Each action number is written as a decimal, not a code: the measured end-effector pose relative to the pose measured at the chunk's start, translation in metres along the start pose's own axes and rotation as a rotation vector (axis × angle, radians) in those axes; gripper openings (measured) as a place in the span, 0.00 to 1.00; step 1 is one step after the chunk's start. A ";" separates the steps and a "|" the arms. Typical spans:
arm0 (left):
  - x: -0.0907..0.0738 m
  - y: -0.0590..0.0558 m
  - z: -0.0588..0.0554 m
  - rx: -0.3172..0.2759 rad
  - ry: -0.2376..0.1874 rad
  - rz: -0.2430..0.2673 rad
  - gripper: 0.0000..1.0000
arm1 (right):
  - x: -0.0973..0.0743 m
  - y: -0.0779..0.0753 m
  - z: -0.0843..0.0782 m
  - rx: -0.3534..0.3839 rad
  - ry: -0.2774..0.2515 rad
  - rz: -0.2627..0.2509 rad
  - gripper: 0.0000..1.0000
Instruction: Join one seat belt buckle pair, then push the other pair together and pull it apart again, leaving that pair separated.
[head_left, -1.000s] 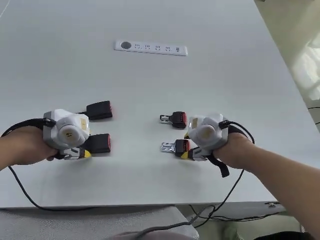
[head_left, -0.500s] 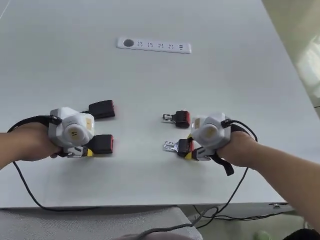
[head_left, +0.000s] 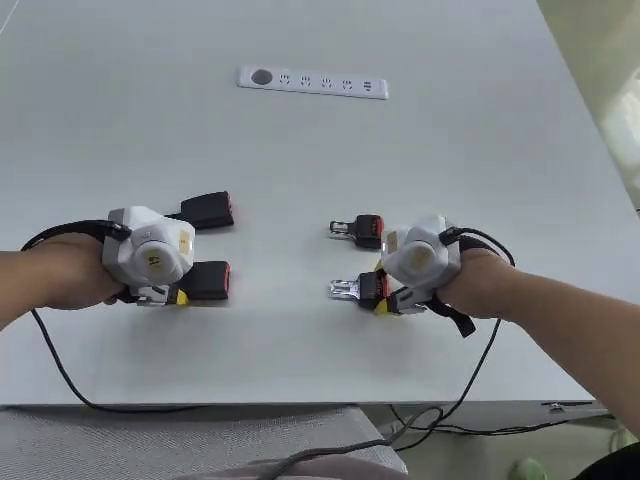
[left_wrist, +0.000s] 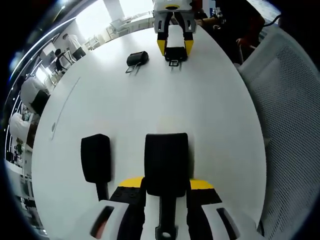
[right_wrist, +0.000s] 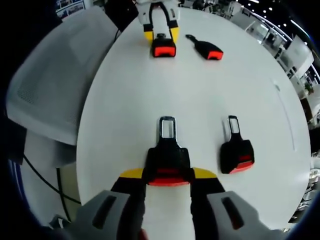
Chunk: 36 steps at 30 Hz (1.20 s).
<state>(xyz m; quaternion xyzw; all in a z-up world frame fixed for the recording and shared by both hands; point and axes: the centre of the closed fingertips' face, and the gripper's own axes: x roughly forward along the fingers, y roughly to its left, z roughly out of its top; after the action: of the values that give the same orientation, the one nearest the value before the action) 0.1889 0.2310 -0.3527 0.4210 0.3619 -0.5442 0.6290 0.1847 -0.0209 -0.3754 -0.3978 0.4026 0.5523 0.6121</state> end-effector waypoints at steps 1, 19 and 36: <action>0.000 0.000 0.000 -0.001 -0.001 -0.002 0.32 | 0.000 0.001 0.000 0.003 -0.002 0.002 0.35; 0.001 -0.001 0.001 0.036 0.004 -0.018 0.32 | 0.000 0.002 0.001 0.005 -0.004 0.002 0.34; 0.001 -0.001 0.000 0.024 0.011 -0.032 0.32 | 0.009 0.006 0.040 0.030 -0.078 0.003 0.34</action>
<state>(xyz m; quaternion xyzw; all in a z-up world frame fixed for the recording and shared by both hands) 0.1883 0.2309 -0.3543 0.4258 0.3655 -0.5563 0.6129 0.1816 0.0199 -0.3700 -0.3663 0.3871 0.5621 0.6324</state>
